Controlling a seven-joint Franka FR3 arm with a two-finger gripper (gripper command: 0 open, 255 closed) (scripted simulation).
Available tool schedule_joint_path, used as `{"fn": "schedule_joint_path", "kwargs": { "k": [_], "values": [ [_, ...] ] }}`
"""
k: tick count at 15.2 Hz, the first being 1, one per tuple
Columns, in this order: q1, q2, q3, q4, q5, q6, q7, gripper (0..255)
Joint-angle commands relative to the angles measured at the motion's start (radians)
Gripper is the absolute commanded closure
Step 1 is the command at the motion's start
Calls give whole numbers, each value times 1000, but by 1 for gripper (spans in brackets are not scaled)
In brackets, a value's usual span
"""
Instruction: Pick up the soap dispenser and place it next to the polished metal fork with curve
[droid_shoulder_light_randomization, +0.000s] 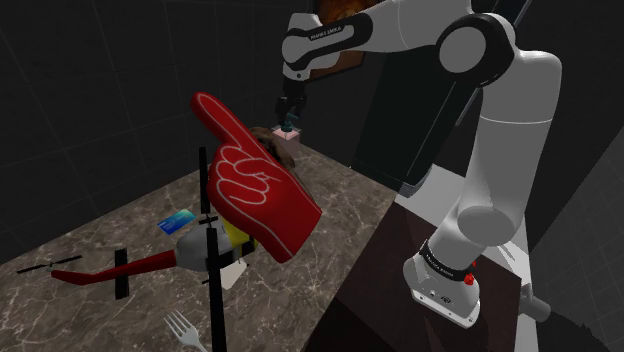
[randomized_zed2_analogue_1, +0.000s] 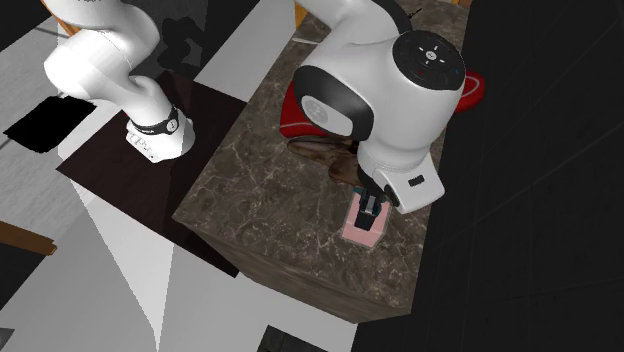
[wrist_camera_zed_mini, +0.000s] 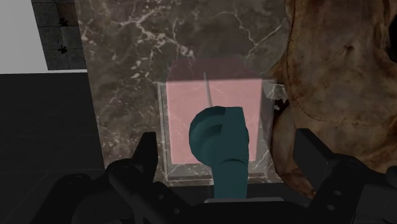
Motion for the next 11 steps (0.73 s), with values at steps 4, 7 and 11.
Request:
{"fn": "schedule_joint_path", "kwargs": {
  "k": [4, 7, 11],
  "values": [
    [0, 0, 0, 0, 0, 0, 0, 255],
    [0, 0, 0, 0, 0, 0, 0, 255],
    [0, 0, 0, 0, 0, 0, 0, 255]
  ]
}}
